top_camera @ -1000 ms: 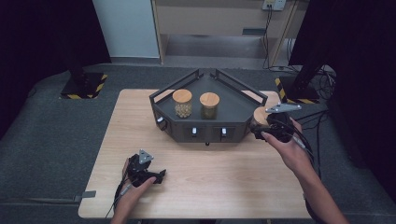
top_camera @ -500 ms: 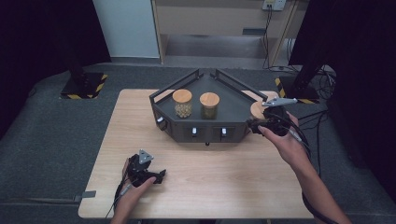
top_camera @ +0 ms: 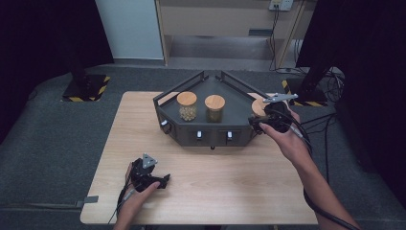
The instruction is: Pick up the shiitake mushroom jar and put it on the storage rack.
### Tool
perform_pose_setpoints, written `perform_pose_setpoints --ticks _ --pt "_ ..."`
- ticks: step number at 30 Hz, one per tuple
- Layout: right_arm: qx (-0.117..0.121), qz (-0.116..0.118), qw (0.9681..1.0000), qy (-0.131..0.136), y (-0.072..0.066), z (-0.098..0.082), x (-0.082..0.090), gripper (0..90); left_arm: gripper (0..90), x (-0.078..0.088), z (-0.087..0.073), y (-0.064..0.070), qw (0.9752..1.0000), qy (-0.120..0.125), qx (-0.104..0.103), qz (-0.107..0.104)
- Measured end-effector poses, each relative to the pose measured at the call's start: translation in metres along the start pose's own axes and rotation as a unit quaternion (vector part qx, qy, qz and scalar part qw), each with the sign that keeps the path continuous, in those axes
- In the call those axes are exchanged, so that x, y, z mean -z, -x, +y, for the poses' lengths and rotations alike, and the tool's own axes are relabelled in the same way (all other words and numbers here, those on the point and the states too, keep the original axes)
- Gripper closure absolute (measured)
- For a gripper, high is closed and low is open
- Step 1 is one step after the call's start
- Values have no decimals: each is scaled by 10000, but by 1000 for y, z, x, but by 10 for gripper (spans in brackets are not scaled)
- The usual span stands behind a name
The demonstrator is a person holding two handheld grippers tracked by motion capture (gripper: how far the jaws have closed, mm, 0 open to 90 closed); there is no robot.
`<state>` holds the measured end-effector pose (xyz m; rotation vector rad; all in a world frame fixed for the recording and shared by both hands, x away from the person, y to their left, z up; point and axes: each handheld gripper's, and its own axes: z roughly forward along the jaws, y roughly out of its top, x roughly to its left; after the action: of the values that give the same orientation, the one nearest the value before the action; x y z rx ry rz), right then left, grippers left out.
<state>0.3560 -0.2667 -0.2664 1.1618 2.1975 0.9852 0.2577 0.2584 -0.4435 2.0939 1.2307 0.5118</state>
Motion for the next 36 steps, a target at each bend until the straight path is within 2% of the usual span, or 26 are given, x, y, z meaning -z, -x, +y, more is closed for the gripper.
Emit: perform_pose_setpoints --ticks 11,36 --pt "-39 9 10000 -77 1 8 -16 257 0 0 0 0 10000 0 0 0" --pt "-122 -5 9999 -64 6 30 -38 257 0 0 0 0 10000 0 0 0"
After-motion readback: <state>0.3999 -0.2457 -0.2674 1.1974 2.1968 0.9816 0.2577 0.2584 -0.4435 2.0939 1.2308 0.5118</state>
